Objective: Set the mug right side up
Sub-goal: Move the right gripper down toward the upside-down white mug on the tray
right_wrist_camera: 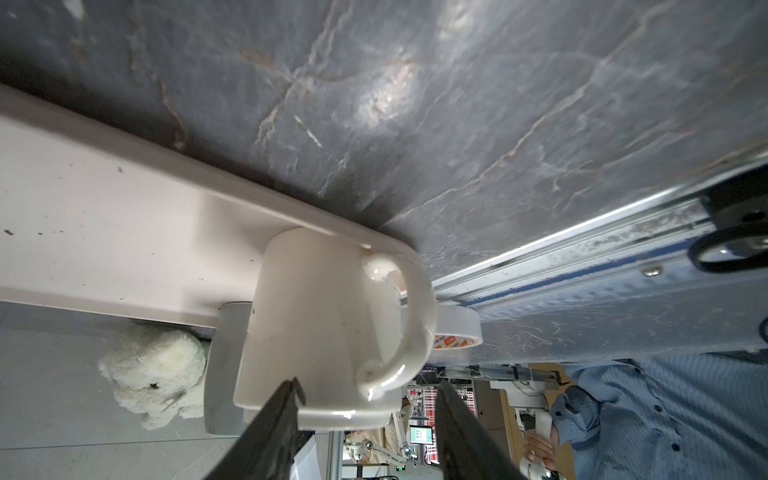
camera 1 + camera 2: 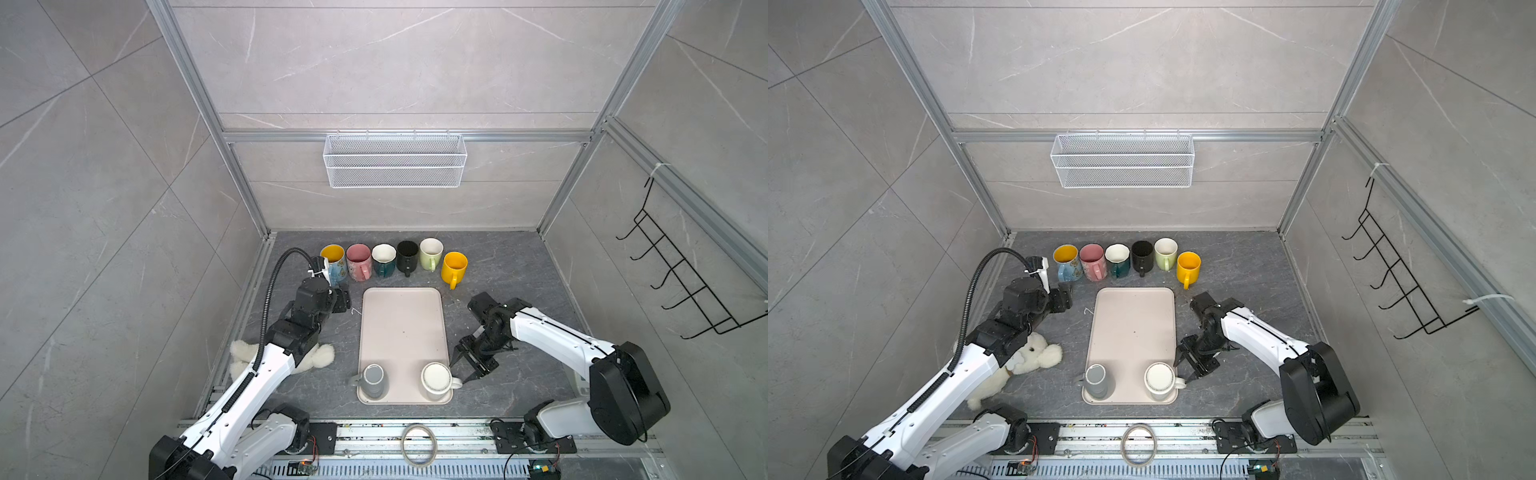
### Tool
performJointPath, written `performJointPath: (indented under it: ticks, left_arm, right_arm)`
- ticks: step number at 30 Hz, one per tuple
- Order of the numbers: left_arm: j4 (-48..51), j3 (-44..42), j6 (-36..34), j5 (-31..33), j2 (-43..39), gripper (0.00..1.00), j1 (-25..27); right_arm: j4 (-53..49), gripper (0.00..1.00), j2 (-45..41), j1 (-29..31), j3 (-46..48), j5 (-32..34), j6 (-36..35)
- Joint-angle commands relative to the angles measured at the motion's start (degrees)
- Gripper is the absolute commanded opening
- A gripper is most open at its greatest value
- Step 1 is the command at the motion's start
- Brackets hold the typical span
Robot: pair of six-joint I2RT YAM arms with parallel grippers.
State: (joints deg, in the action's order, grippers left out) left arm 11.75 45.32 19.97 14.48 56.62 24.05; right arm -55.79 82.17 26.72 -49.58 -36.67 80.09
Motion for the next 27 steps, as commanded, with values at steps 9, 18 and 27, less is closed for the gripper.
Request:
performJointPath:
  ticks: [9, 18, 27]
  left_arm:
    - [-0.42, -0.50, 0.56, 1.34, -0.17, 0.74, -0.33]
    - [-0.37, -0.82, 0.52, 1.74, -0.14, 0.74, -0.32]
    - [-0.07, -1.29, 0.26, 2.65, -0.79, 0.75, -0.33]
  right_arm:
    - [1.64, 0.62, 1.65, 3.25, 2.43, -0.07, 4.18]
    - [4.44, 0.62, 4.34, 4.06, 0.85, 0.64, 6.44]
    - [7.37, 0.63, 7.70, 4.14, -3.24, 0.98, 7.31]
